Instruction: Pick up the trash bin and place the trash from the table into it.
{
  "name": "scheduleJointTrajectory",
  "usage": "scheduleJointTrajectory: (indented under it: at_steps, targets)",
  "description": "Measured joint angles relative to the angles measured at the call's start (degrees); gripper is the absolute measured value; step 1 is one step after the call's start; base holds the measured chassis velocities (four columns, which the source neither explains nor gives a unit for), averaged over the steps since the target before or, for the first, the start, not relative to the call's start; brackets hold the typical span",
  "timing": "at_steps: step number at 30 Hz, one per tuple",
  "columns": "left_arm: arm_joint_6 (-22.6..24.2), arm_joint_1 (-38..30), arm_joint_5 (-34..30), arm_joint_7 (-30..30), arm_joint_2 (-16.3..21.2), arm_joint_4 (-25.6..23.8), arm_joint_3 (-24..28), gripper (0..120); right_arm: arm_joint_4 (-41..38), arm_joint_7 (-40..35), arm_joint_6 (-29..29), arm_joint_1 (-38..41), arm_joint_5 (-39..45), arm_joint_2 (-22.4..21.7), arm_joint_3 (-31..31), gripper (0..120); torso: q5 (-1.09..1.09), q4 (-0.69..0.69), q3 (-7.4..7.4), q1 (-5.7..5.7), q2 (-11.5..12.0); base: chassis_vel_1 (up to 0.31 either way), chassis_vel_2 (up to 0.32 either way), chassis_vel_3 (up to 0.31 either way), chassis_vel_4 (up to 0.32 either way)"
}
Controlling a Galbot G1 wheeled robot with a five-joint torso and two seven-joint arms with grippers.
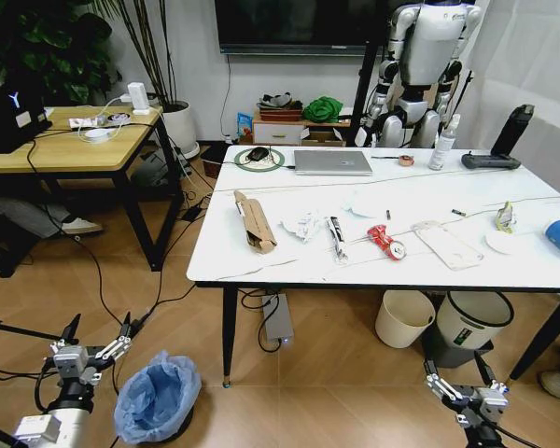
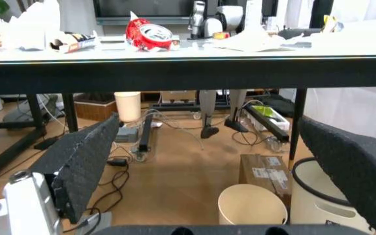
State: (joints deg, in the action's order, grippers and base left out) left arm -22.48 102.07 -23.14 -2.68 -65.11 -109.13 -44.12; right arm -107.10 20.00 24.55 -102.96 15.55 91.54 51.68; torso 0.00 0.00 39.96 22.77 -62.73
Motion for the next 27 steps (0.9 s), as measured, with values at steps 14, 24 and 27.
scheduleJointTrajectory:
  at_steps: [14,24,27]
  targets:
    - [0.45,-0.39,0.37,-0.03,-0.24,0.26,0.38,100,0.28,0.0,-0.05,0.23,0.09,-0.17,-0.05,100,0.0,0.0,-2.2,-1.75,3.98,0.0,0.0,0.0,0.0]
    - [0.54,-0.65,0.61,-0.06,-0.25,0.95,0.99,100,0.72,0.0,-0.02,0.18,0.12,-0.42,-0.07,100,0.0,0.0,-3.9,-3.13,7.05,0.0,0.0,0.0,0.0]
    - [0.57,-0.78,0.82,-0.06,-0.25,1.14,1.36,100,0.8,-0.01,0.02,0.17,0.13,-0.43,-0.06,100,0.0,0.0,-4.47,-3.57,8.07,0.0,0.0,0.0,0.0]
